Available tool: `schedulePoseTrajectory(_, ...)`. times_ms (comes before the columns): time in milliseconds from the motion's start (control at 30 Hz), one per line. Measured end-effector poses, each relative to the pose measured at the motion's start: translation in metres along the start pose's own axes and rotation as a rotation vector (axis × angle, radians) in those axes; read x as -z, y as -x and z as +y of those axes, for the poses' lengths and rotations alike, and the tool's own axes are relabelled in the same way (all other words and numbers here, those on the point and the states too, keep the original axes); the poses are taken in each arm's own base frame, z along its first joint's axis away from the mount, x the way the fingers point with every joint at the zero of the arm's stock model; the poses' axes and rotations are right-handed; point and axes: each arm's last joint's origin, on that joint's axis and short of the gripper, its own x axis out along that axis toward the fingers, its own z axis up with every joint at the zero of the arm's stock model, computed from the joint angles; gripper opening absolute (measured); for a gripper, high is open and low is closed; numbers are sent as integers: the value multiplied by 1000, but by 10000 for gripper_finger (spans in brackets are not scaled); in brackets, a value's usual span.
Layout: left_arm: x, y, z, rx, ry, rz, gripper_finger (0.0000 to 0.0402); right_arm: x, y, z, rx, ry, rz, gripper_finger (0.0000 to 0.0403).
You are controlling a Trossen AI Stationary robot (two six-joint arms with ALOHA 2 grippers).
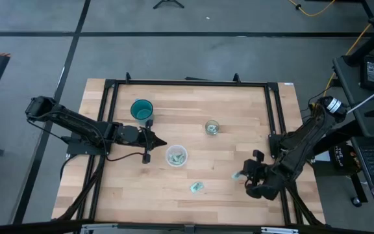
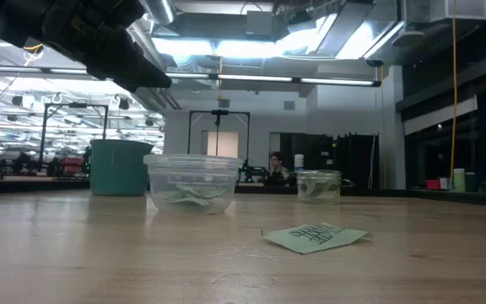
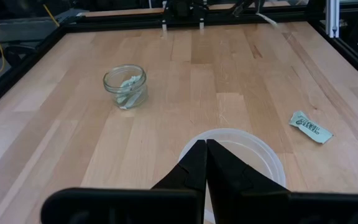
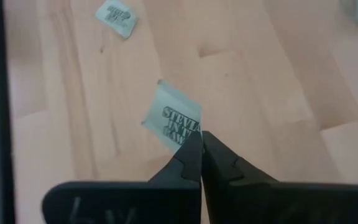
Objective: Pick and place Stevia / Truvia into bins
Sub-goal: Put the white stevia packet into the transparent glass container
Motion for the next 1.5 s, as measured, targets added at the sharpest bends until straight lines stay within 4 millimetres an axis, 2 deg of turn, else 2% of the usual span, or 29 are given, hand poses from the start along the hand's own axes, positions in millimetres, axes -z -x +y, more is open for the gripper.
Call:
schedulePoseTrajectory(567, 0, 0, 2, -58, -47, -3, 4, -46, -25, -26, 55, 7, -31, 0)
schedulePoseTrajectory(867, 0, 0, 5, -161, -70, -5, 4, -79, -42, -55, 71, 69, -41, 0)
schedulePoseTrajectory(1167, 0, 0, 5, -167, -110, -2, 4, -109, -53, -91, 157, 116, -108, 0)
schedulePoseTrajectory(1500, 0, 0, 5, -168, -134, 0, 4, -125, -62, -129, 263, 62, -108, 0)
